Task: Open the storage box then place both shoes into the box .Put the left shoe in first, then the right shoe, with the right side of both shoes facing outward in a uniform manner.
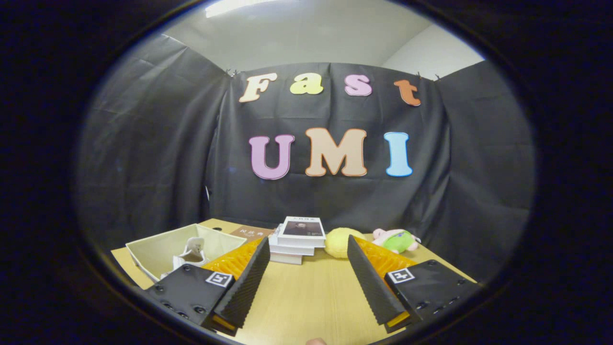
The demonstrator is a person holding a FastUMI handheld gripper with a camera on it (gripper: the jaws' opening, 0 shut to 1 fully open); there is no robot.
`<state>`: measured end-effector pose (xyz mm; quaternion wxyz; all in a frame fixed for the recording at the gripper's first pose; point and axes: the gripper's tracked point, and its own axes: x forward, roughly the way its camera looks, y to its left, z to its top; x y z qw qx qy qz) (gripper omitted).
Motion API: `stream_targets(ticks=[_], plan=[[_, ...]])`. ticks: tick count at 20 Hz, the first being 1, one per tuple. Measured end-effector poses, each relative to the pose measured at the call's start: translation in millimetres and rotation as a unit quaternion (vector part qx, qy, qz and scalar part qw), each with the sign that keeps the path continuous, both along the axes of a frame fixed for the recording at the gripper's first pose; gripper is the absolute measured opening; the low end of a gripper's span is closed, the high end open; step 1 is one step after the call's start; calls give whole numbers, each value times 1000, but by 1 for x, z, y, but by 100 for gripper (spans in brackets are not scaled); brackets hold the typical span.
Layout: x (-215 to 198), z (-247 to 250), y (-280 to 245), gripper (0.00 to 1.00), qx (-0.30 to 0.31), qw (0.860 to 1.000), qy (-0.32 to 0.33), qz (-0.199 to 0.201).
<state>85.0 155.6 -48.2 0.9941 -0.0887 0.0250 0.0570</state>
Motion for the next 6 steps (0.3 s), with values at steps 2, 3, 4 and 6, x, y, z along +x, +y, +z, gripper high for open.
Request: stream_targets(ticks=[2,3,4,6], plan=[[-5,5,-5,100,-4,1000,0,-5],[-6,5,-6,100,-4,1000,2,-7],[-9,5,-9,100,-2,1000,6,-12],[-13,4,-11,100,7,1000,15,-13]])
